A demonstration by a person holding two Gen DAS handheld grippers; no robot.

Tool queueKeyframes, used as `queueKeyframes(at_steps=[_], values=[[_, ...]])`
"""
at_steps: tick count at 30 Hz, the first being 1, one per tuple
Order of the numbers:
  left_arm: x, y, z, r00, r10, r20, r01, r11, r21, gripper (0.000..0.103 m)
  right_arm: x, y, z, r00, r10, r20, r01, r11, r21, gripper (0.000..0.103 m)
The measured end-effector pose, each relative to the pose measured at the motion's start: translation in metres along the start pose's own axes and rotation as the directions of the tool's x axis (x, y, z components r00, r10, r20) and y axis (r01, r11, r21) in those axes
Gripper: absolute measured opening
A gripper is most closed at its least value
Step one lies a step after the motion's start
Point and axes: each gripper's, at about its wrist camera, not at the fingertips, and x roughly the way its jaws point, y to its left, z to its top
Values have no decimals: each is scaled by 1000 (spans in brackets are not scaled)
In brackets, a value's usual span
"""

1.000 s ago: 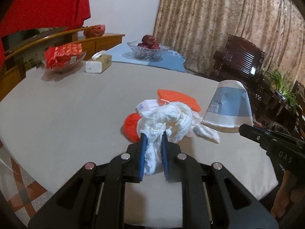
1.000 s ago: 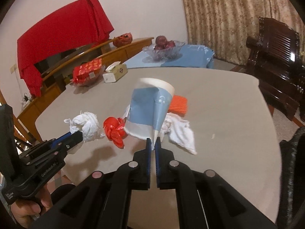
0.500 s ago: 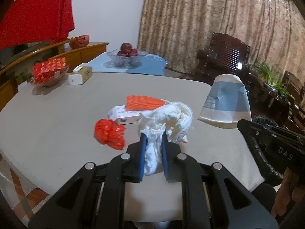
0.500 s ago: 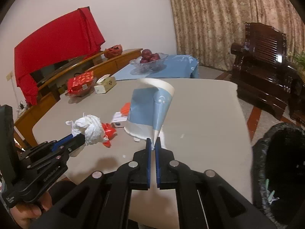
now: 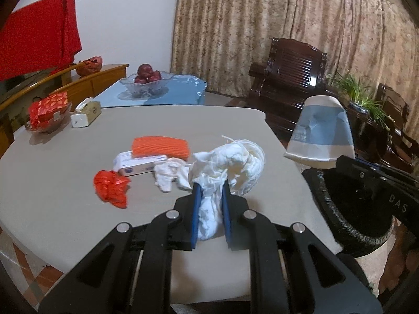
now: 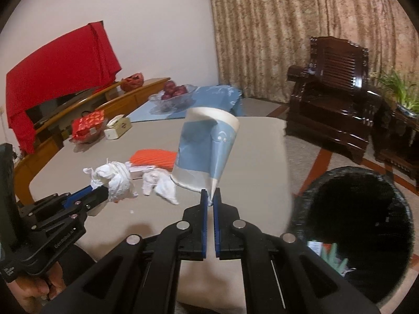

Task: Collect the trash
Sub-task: 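Carry both items over the bin and open both grippers to drop them, then move both open grippers back over the table toward the plastic bags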

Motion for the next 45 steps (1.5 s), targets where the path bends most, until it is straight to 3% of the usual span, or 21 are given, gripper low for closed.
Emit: queueKeyframes(at_steps=[6,17,28,30,31,34,36,40,45], values=[[6,-43,5,1000,18,-19,-19,1000,-6,14,-20,-43,-6,997,-74,5,74,997,-7,4],[21,-168,3,995,-79,-53,77,997,-32,14,-49,-147,-27,975,-220,-22,219,975,-26,4],[63,-266,-15,976,-142,-167,141,990,-15,14,-48,-244,-52,950,-299,-88,299,954,-7,4],[67,-279,-17,972,-158,-173,161,987,0,17,-43,-258,-57,948,-298,-115,300,954,6,9],[71,-286,-19,968,-167,-185,172,985,12,24,-38,-265,-60,943,-302,-142,307,952,15,13],[76,-295,-25,962,-182,-202,192,981,32,41,-40,-275,-66,933,-327,-148,338,939,56,29],[75,-293,-28,967,-165,-193,178,983,52,48,-44,-277,-70,934,-331,-138,343,936,77,30],[77,-274,-30,968,-140,-206,156,986,60,52,-52,-272,-73,937,-325,-128,339,935,102,30],[68,-227,-21,980,-85,-180,94,995,39,62,-59,-252,-59,950,-296,-102,307,944,121,34]])
